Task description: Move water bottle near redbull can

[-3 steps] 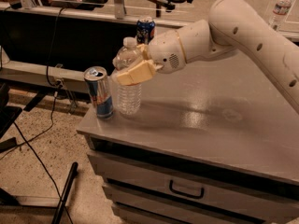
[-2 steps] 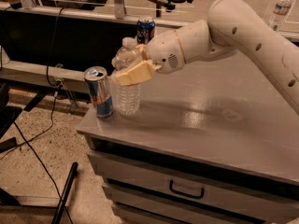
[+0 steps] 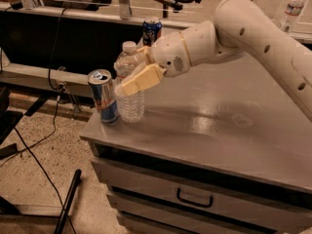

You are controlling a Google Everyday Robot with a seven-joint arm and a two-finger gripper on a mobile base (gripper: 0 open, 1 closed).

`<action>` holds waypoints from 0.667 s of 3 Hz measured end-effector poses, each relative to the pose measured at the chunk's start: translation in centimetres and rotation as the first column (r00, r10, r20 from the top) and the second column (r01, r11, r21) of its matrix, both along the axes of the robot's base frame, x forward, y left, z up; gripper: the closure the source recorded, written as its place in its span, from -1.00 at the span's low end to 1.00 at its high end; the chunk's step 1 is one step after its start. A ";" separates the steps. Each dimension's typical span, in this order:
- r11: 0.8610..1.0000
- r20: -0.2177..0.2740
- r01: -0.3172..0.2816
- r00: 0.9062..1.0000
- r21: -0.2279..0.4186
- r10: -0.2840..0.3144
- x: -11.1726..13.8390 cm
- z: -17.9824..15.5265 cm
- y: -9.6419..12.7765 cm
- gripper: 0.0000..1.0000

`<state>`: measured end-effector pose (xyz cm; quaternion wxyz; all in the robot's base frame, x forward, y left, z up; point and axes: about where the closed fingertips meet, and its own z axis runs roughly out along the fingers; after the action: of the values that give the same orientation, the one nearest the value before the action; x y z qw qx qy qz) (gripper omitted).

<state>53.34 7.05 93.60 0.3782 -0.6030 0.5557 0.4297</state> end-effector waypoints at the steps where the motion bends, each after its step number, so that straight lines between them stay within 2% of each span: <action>1: 1.000 0.000 -0.004 1.000 0.000 0.004 -0.1 0.0 0.2 -1.00; 2: 1.000 0.000 -0.004 1.000 0.000 0.004 -0.1 0.0 0.2 -1.00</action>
Offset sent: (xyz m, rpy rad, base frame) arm -0.0008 0.0018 0.0000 -0.0001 0.0002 0.0036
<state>53.26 7.24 93.60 0.3773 -0.6040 0.5546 0.4304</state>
